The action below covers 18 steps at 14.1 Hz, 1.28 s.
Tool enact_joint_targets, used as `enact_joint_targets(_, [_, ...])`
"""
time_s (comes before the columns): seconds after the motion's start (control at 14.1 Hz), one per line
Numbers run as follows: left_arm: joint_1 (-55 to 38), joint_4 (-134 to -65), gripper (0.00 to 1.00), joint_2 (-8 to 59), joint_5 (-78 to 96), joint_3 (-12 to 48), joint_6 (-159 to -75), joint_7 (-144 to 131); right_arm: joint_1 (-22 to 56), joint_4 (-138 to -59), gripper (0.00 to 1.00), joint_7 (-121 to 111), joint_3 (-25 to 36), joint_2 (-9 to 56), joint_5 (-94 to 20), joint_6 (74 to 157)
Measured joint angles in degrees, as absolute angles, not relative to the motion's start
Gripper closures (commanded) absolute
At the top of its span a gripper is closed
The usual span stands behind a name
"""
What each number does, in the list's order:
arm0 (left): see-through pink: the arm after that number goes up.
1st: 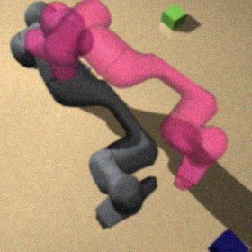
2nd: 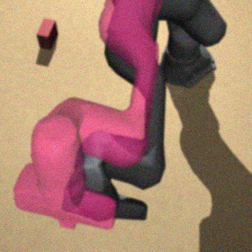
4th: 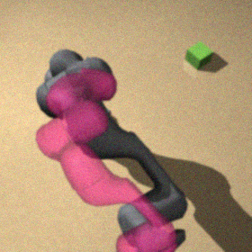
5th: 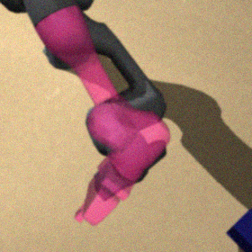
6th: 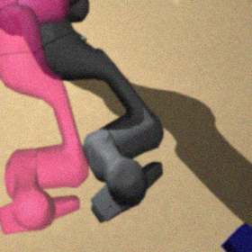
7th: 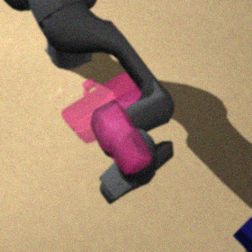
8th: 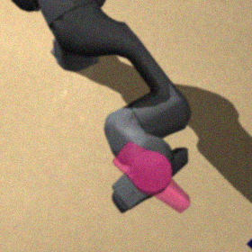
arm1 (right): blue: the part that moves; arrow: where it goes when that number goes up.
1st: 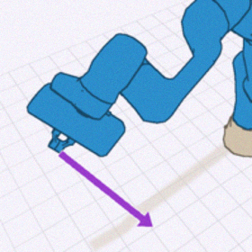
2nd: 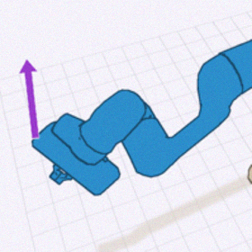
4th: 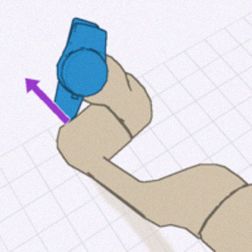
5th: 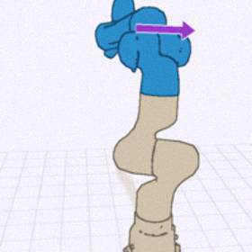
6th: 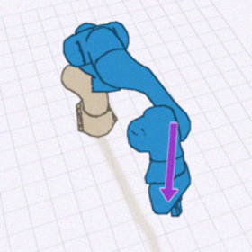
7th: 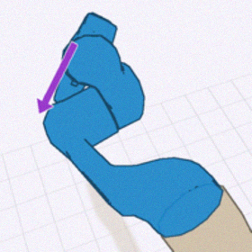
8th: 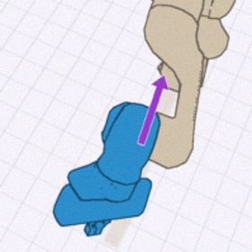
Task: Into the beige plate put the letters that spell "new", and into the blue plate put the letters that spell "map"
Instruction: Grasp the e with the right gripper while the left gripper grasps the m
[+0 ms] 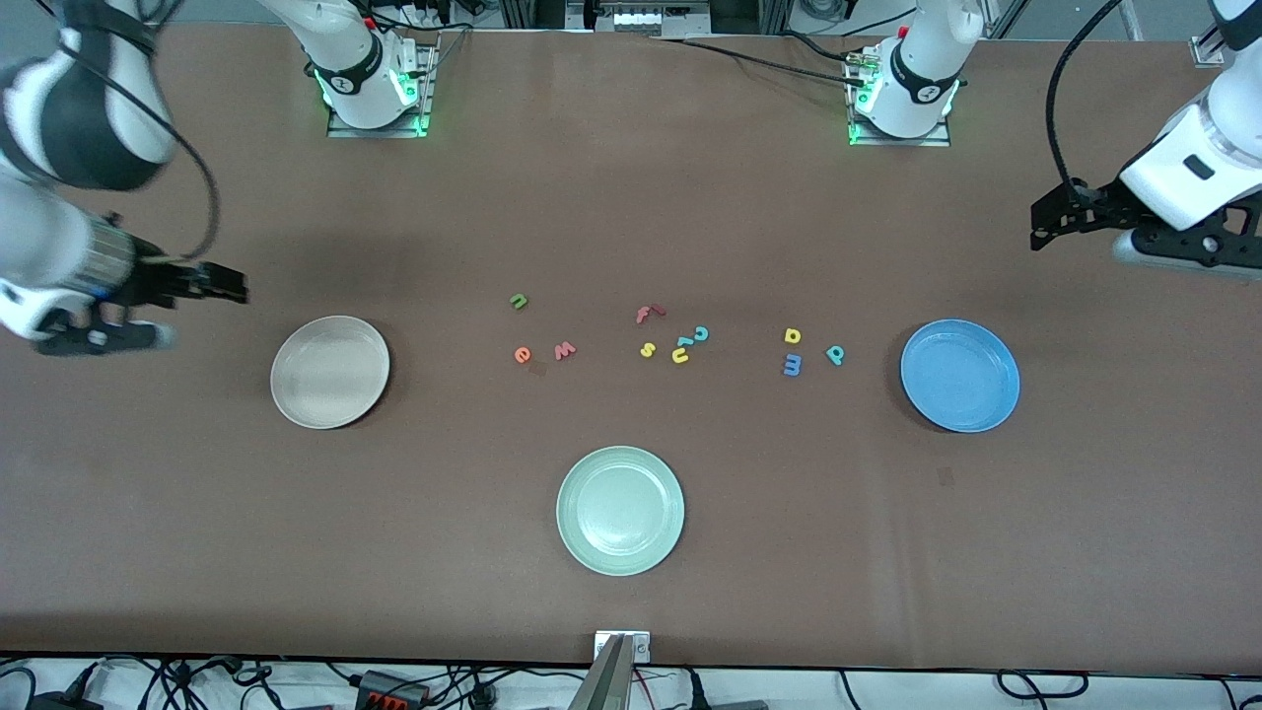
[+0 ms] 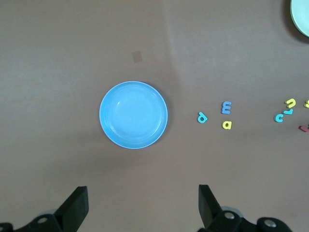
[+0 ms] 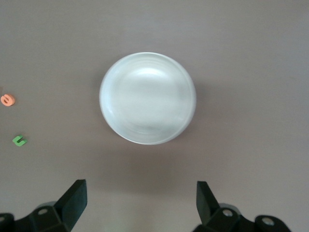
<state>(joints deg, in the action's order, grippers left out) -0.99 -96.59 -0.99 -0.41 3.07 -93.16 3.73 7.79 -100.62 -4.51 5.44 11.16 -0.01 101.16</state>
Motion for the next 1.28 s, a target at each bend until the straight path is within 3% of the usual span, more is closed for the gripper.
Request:
enact_joint_targets(0.64, [-5.82,-93.14,0.0,11.18,2.74,3.41,-99.62,-7.61,29.03,-100.77,0.0,12.83,5.01,26.35,-0.15,118.75])
enact_joint_targets(0.71, [-6.82,-93.18,0.0,13.04,2.85,3.45,-100.15,-8.69,30.81,-100.72,0.04,14.62,5.01,27.64,-0.15,120.37])
enact_joint_targets(0.85, [-9.67,-93.21,0.0,17.73,2.96,3.57,-100.92,-9.21,33.12,-100.71,0.11,16.54,5.03,30.42,-0.23,123.01])
enact_joint_targets(0.99, [-13.0,-93.23,0.0,23.2,2.96,3.68,-102.95,-9.99,33.95,-100.71,0.12,17.34,5.05,33.52,-2.88,124.97])
enact_joint_targets(1.28, [-15.03,-96.8,0.0,29.45,2.95,3.69,-115.02,-10.15,34.68,-100.51,0.19,17.79,5.07,37.33,-8.44,129.98])
